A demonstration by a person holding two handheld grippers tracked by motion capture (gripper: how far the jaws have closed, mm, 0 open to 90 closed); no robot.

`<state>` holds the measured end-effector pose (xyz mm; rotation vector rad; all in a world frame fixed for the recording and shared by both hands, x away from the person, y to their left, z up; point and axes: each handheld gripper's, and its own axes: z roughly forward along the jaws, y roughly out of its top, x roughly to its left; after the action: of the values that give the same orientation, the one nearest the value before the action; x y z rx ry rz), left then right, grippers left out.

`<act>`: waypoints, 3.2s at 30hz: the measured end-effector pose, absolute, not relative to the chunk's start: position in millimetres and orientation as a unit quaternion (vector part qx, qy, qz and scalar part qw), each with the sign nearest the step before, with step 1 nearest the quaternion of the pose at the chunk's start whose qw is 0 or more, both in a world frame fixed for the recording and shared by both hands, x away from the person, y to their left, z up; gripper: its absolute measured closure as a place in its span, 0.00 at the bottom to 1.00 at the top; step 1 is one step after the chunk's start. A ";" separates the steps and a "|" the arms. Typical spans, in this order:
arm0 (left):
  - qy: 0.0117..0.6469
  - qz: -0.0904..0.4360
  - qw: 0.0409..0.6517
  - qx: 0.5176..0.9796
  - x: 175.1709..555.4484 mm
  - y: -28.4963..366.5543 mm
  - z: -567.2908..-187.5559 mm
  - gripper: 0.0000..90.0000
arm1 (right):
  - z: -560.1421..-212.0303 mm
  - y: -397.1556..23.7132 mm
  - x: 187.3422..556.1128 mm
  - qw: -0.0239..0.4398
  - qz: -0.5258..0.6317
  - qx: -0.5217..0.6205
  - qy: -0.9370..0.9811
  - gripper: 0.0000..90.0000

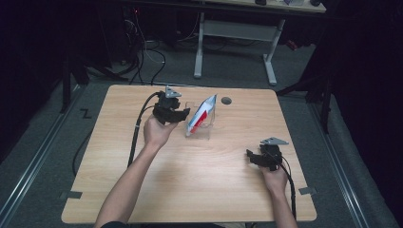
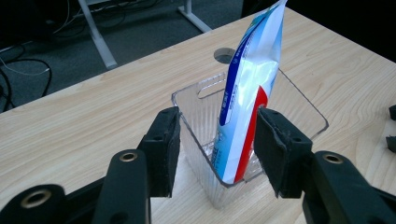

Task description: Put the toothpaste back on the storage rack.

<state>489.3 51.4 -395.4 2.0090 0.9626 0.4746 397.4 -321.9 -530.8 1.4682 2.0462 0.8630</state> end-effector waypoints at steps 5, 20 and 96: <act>0.384 0.191 0.414 0.803 486.0 56.5 -395.7 0.57 | -530.8 -321.9 397.4 0.238 0.315 0.536 0.747 0.37; 0.390 0.192 0.413 0.800 480.1 67.9 -396.5 0.56 | -530.8 -321.8 397.4 0.238 0.315 0.536 0.747 0.37; 0.441 0.155 0.395 0.791 462.6 105.1 -444.8 0.56 | -530.9 -321.1 396.8 0.238 0.315 0.536 0.747 0.37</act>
<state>462.6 105.1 -444.8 2.0062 1.1184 0.3944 396.8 -321.1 -530.9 1.4678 2.0459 0.8630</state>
